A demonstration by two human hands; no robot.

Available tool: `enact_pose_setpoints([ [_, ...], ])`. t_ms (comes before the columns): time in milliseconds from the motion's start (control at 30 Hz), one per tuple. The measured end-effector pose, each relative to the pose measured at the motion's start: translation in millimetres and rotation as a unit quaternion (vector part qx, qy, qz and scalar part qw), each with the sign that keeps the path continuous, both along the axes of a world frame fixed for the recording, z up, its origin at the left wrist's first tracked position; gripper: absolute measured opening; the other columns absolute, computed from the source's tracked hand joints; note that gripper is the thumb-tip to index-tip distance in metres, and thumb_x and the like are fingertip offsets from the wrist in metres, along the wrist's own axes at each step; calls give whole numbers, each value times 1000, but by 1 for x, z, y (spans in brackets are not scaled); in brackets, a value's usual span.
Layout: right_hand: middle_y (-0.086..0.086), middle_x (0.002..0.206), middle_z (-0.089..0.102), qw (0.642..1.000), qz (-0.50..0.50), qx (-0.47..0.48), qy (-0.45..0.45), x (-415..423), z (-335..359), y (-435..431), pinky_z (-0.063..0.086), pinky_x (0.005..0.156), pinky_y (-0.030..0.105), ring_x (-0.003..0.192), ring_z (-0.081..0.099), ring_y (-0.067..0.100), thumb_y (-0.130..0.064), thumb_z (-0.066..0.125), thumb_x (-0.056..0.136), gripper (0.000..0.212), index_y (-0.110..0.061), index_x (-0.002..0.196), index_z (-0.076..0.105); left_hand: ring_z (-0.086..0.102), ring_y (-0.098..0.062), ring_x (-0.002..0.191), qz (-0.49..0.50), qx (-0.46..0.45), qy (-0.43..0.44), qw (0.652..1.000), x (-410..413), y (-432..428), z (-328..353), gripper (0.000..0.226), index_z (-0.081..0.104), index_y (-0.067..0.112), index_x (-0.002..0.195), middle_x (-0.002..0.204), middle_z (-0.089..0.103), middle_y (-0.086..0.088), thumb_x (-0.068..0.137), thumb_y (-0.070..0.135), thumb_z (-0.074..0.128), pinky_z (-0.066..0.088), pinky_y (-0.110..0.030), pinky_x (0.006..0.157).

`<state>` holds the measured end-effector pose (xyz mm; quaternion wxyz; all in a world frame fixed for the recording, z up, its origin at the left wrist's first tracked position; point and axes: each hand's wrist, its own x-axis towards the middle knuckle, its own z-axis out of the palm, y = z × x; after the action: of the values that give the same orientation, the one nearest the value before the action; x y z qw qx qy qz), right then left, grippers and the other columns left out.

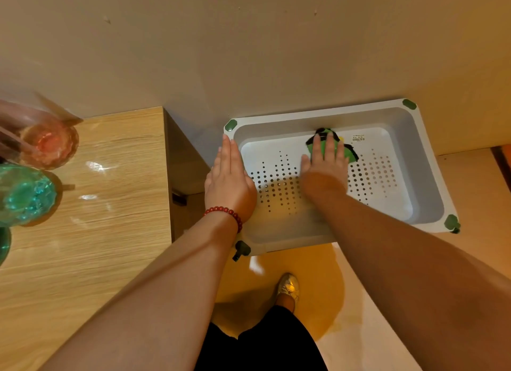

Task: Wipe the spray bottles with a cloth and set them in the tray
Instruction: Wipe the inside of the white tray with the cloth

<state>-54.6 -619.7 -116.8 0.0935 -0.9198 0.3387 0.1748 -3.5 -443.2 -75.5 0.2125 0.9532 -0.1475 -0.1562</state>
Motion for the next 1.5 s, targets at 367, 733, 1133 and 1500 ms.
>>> enact_pose_setpoints([
  [367,-4,162,-9,937,320,124,-65,39,3,52,-8,117,32,148,-10,16,-35,27,105,56,-26,154,1,3,-12,148,-4,-19,-1,1000,1,2,-1,66,1,21,154,162,-11,8,98,19,35,12,-36,117],
  [733,0,162,4,932,329,114,-105,41,-1,50,-2,119,36,149,-1,19,-28,35,101,58,-23,154,10,2,-12,148,-9,-17,-3,1000,2,4,-3,63,-1,22,154,162,-11,9,100,19,31,12,-38,118],
  [1133,5,162,10,924,353,114,-99,33,1,38,9,120,42,149,7,25,-27,41,100,60,-20,153,15,1,-13,149,-12,-16,4,1000,2,5,-5,64,-2,21,154,161,-13,9,100,16,31,10,-39,118],
  [1500,-5,162,0,890,424,163,24,-19,24,42,-2,118,34,148,-5,19,-37,26,105,52,-28,153,8,-1,-14,149,-15,-3,-4,1000,3,4,0,56,1,21,154,162,-9,8,104,26,25,11,-40,118],
])
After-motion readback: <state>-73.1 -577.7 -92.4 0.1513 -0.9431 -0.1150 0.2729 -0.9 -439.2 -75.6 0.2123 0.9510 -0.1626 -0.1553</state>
